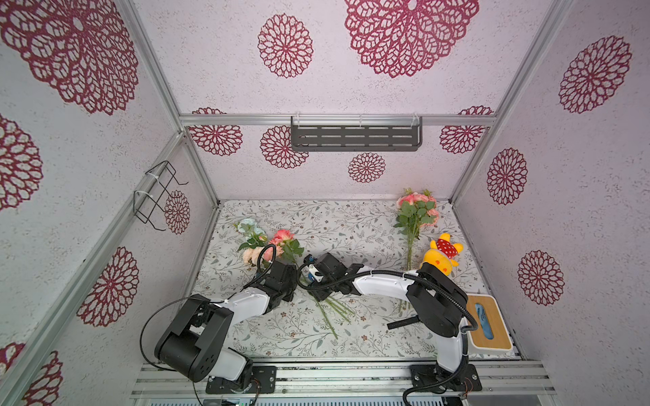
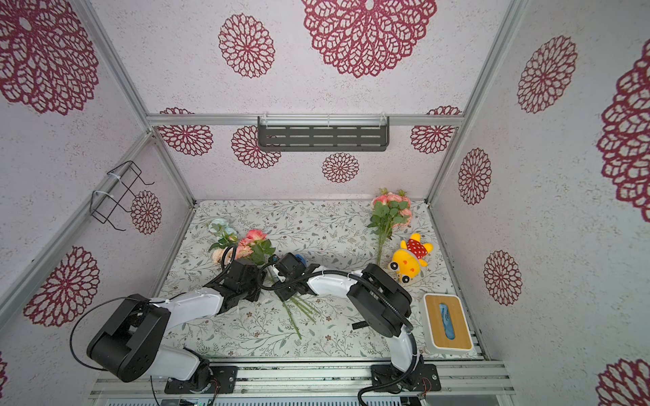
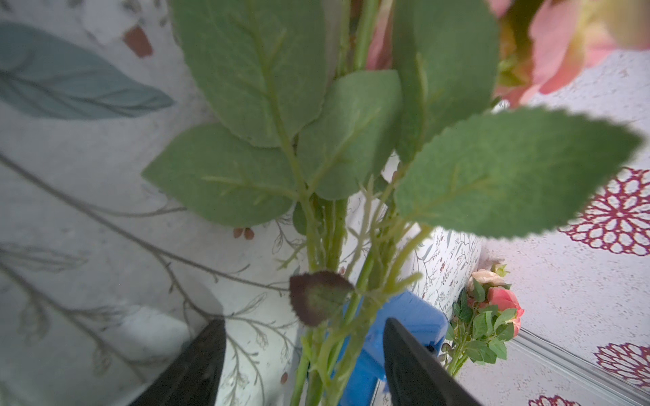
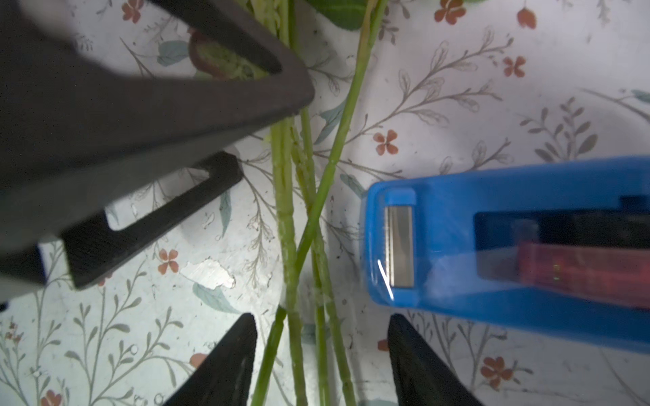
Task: Wrap bouquets with tape
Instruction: Pick up the unwrapped bouquet from the center of the board.
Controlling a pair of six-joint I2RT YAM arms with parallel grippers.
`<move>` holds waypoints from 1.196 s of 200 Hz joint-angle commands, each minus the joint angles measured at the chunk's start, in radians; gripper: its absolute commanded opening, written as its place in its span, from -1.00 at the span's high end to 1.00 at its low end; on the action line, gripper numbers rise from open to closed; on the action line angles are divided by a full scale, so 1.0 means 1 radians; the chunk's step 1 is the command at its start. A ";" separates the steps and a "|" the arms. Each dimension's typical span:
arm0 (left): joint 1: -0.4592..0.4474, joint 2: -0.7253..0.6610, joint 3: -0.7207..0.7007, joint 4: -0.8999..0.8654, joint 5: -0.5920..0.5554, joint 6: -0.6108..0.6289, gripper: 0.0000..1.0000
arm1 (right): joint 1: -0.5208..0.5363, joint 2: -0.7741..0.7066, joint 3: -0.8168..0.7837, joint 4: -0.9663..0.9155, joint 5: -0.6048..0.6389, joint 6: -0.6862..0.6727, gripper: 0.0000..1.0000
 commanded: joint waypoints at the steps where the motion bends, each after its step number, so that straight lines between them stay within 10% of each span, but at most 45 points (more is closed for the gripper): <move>1: 0.001 0.027 -0.008 -0.005 0.010 -0.014 -0.44 | -0.010 -0.105 0.002 -0.055 -0.012 0.040 -0.38; 67: 0.055 0.009 0.046 -0.102 0.088 0.114 -0.45 | -0.016 -0.087 -0.029 0.014 -0.019 0.016 -0.62; 239: 0.126 0.026 0.130 -0.187 0.203 0.212 -0.43 | 0.035 0.001 -0.042 0.033 0.088 0.040 -0.29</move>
